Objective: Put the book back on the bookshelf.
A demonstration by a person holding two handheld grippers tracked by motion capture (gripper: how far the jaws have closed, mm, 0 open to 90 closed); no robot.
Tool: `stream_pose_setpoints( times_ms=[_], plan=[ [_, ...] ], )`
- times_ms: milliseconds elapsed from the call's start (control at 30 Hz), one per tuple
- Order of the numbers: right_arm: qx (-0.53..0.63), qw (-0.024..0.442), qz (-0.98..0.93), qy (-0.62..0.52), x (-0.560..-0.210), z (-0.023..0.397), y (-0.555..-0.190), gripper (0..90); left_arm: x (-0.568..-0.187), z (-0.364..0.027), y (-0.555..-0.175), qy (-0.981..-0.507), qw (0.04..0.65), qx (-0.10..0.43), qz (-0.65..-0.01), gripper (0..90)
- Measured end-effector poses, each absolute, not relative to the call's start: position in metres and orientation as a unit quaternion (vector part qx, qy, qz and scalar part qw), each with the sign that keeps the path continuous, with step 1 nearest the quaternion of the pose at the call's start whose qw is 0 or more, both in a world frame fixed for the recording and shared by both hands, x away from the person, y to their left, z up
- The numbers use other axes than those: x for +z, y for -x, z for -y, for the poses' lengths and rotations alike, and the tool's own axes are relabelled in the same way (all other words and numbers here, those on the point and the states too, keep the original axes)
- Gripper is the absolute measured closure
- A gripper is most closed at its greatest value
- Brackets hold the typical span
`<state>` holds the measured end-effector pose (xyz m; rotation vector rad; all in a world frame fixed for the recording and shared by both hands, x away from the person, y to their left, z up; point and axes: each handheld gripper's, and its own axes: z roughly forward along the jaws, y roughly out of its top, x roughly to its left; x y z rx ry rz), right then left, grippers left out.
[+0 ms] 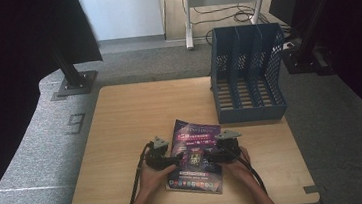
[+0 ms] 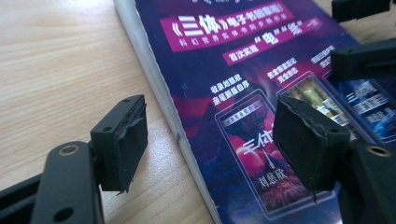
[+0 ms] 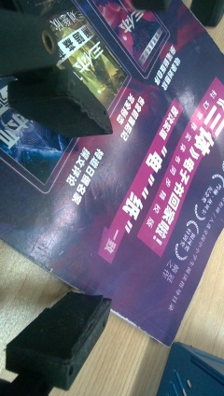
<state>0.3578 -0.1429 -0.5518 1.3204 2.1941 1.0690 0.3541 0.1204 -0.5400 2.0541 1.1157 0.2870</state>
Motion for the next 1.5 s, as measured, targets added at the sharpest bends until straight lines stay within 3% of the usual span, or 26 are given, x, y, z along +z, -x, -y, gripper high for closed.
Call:
stream_pose_setpoints(
  times_ms=[867, 1300, 1400, 1500],
  plan=[
    [0.387, 0.178, -0.774, -0.469, -0.553, 0.137, -0.357, 15.4, -0.546, -0.115, -0.367, -0.793, 0.389, 0.109, -0.456, 23.8],
    [0.387, 0.181, -0.776, -0.465, -0.553, 0.137, -0.357, 15.3, -0.534, -0.121, -0.363, -0.769, 0.441, 0.088, -0.454, 31.5],
    [0.387, 0.181, -0.776, -0.464, -0.553, 0.137, -0.357, 15.3, -0.531, -0.117, -0.359, -0.77, 0.463, 0.071, -0.434, 38.3],
    [0.387, 0.181, -0.777, -0.463, -0.553, 0.137, -0.357, 15.3, -0.528, -0.107, -0.354, -0.784, 0.457, 0.087, -0.41, 40.0]
  ],
)
